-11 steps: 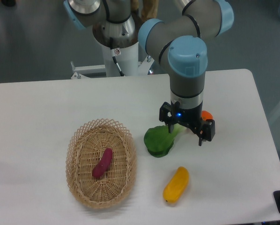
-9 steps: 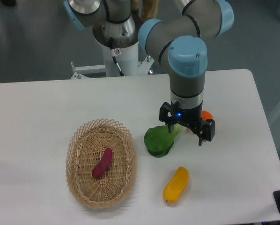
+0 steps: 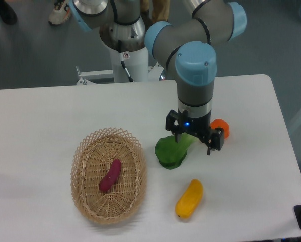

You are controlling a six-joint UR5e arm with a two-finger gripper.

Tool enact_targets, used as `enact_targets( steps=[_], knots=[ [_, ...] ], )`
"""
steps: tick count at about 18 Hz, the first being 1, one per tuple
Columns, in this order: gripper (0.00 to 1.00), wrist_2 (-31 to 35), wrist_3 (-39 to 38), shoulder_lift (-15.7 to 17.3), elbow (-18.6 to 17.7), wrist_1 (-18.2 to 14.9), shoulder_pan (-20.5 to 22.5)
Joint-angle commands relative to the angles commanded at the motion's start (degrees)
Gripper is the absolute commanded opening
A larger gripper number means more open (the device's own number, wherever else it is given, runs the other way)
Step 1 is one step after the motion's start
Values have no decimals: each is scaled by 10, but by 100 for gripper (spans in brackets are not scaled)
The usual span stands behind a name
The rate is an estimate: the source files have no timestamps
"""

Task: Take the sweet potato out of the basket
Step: 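Move the gripper over the basket toward the purple sweet potato, then lower the gripper onto the sweet potato and close on it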

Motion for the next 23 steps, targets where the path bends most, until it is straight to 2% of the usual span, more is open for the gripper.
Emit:
enact_targets(
  steps=[4,7,9,14,23],
  knots=[
    [100,-4,-112,-11,-4,5,-45],
    [100,-4,-150,-26,-10,10,-83],
    [100,-4,-157,-38,-15,15,-100],
    [100,4,-155,-95,-26,87,-142],
    [100,4,-154,-120,-42,92,-168]
  ],
)
